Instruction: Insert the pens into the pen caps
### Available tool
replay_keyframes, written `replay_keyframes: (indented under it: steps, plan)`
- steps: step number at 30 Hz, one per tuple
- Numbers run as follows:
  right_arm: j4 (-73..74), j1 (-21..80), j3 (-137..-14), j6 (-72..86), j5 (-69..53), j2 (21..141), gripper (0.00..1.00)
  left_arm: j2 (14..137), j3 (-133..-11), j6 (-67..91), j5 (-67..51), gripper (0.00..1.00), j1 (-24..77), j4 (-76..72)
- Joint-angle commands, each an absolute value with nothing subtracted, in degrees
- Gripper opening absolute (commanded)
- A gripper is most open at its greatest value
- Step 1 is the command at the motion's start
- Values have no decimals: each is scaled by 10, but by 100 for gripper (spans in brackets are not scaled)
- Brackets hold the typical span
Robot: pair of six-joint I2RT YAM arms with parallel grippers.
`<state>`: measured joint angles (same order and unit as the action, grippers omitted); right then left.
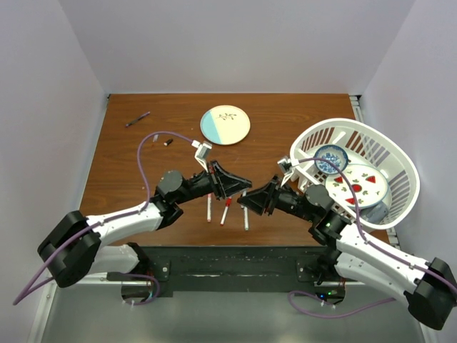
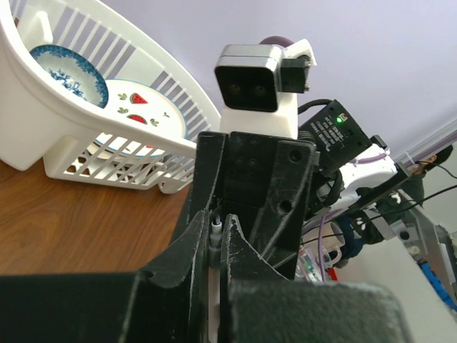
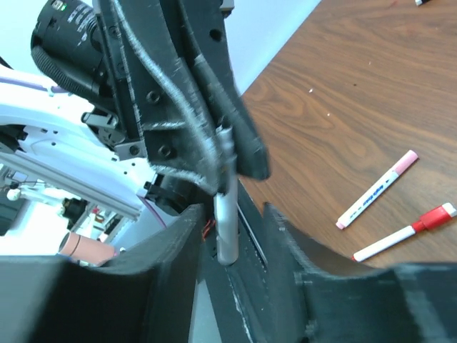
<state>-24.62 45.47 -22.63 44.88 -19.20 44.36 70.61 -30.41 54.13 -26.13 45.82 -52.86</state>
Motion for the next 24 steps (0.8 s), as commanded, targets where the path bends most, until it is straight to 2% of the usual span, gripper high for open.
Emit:
replay_keyframes:
  steps: [1, 7, 8, 11, 12, 13, 14, 16, 17, 20, 24]
  plan:
    - [-294, 457, -249, 466, -199, 468, 38, 715, -294, 580, -274, 0, 459, -613]
    - [-318, 459, -240, 477, -196, 476, 33, 703, -291, 573, -264, 0, 460, -613]
    - [-323, 458, -236, 479, -199, 480, 22, 701, -290, 570, -258, 0, 460, -610]
    - [-352, 458, -229, 488, -203, 486, 1, 694, -287, 563, -249, 0, 459, -605]
    - [-372, 458, -225, 492, -207, 487, 0, 693, -288, 556, -247, 0, 459, -600]
    - [-378, 458, -223, 499, -207, 489, 0, 689, -289, 551, -245, 5, 460, -594]
    - [-379, 458, -220, 499, -208, 484, 0, 686, -295, 545, -241, 24, 459, -572]
    - [-364, 457, -216, 498, -199, 476, 0, 670, -309, 513, -235, 41, 458, -527]
    - [-354, 458, -213, 496, -192, 469, 0, 663, -330, 497, -221, 52, 458, -455]
    - [-317, 458, -202, 482, -161, 437, 0, 625, -363, 436, -171, 61, 458, -319]
    - [-232, 457, -212, 456, -137, 404, 0, 559, -412, 354, -70, 68, 454, -146]
